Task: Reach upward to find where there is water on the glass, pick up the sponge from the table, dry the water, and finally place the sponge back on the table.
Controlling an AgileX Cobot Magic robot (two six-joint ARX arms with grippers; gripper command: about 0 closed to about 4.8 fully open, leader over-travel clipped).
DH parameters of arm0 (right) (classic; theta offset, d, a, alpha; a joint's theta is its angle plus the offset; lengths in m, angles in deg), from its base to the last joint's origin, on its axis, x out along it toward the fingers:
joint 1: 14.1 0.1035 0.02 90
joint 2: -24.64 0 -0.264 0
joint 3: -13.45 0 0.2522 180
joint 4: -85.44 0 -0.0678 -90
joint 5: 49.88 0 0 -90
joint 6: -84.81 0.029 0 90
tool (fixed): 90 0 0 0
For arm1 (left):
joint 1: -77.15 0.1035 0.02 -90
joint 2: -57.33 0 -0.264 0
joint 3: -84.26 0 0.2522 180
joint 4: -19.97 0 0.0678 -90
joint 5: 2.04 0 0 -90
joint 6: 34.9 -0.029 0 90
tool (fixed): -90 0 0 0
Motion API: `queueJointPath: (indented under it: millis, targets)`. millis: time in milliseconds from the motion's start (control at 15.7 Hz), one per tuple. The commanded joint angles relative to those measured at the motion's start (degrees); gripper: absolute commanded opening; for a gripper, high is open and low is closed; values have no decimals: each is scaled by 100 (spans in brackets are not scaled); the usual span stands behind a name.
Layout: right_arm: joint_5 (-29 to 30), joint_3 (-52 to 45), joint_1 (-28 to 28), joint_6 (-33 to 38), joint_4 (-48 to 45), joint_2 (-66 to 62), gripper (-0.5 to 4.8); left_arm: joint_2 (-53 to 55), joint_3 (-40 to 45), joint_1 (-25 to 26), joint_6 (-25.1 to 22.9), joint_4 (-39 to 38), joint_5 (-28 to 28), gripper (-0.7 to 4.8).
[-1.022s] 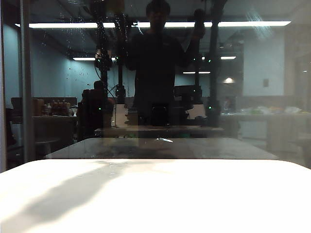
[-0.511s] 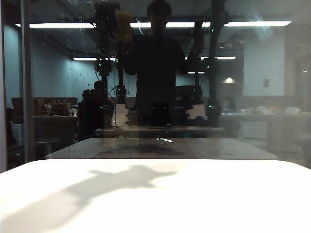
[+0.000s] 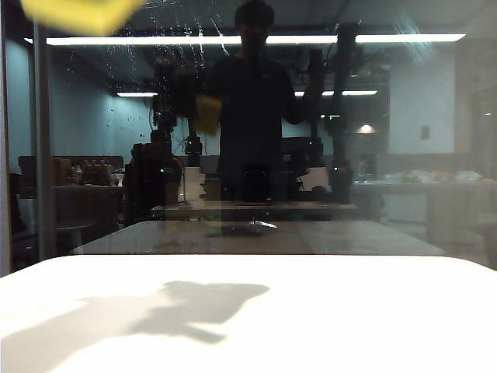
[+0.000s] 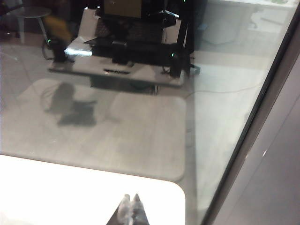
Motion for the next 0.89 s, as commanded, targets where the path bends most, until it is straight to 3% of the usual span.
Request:
queueJointPath:
  millis: [64,383,894]
  targets:
    - [31,-476,0,164,-94,219,-6,214,852,-2,120,601,-341,-6]
    - [33,-1676,0,343,-396,623,-6,1034,1853,-2,254,1845,-337,-6]
    - [35,-2094,0,437,-627,782,-6,3410,1847,-4,1008,2835,-358,-6]
